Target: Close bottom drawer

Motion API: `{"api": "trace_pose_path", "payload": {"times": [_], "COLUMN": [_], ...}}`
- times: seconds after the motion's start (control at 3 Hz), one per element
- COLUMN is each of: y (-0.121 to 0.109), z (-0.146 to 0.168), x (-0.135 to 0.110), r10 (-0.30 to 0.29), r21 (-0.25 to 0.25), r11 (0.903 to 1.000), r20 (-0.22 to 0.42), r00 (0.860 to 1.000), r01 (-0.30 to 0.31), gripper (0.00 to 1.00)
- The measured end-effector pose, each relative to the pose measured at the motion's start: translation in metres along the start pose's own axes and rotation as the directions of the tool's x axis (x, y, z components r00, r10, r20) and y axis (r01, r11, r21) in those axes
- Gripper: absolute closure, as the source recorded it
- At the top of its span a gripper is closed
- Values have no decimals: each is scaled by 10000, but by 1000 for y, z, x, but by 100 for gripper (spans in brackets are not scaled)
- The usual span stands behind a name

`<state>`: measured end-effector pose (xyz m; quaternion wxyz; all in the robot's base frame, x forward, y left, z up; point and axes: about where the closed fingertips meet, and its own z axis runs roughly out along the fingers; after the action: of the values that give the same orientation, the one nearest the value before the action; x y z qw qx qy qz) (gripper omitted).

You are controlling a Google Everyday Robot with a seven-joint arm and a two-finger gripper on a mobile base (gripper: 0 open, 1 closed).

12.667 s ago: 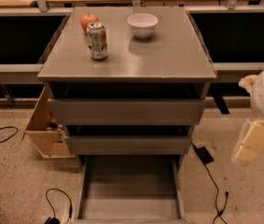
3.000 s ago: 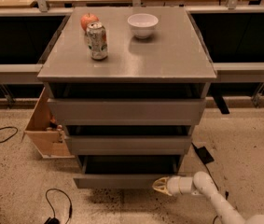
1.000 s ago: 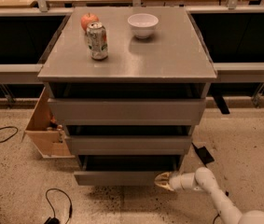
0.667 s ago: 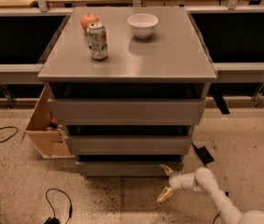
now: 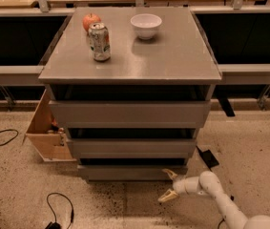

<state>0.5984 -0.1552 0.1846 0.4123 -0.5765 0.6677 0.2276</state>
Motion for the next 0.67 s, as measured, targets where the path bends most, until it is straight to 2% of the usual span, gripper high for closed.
{"api": "trace_pose_path", "payload": {"times": [0.33,0.67], "y": [16,26], "z": [-11,-61], "x": [-2,7], "r10": [-42,12], "r21": [-253,-12], "r11": [9997,10000], "r20": [-294,-1411], "r00": [9996,9900], "r01": [34,-14], "gripper": [41,64]}}
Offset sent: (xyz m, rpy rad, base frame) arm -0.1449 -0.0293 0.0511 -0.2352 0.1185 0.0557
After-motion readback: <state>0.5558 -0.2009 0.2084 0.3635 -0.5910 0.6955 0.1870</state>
